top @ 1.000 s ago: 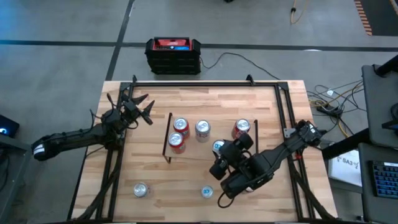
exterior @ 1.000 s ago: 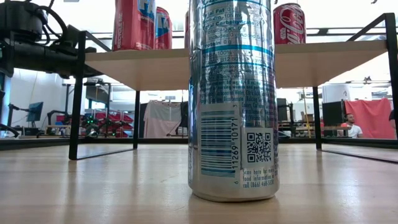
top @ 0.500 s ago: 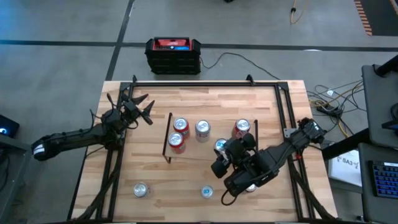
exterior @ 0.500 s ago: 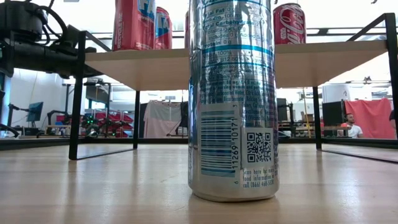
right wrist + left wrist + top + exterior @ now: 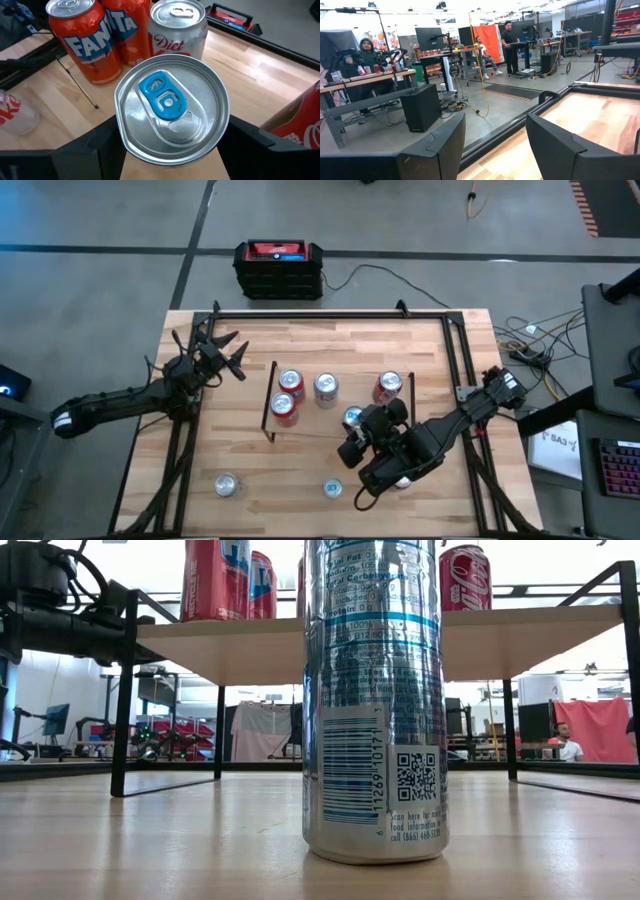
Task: Place canned beverage on shelf
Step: Put the right blue soda can on the shelf
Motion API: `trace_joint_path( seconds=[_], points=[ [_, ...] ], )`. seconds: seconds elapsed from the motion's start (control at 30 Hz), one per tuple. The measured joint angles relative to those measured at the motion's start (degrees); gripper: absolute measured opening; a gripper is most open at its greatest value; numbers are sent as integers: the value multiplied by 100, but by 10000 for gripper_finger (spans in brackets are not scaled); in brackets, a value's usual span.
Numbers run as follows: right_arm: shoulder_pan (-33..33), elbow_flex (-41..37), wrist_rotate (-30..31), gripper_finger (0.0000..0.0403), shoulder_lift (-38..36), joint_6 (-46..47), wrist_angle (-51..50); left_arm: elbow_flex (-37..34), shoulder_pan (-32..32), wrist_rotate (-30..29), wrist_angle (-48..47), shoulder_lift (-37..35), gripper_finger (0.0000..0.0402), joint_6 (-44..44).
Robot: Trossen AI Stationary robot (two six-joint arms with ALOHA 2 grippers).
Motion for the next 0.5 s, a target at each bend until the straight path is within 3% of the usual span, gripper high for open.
trace_joint_path(
  seconds=[0.23, 0.5],
  points=[
    [-2, -333, -196, 249, -96, 134, 96, 0, -1, 2, 0, -1, 195, 0],
    [-17, -190, -299, 249, -105, -153, 116, 1, 1, 1, 0, -1, 195, 0]
  ],
)
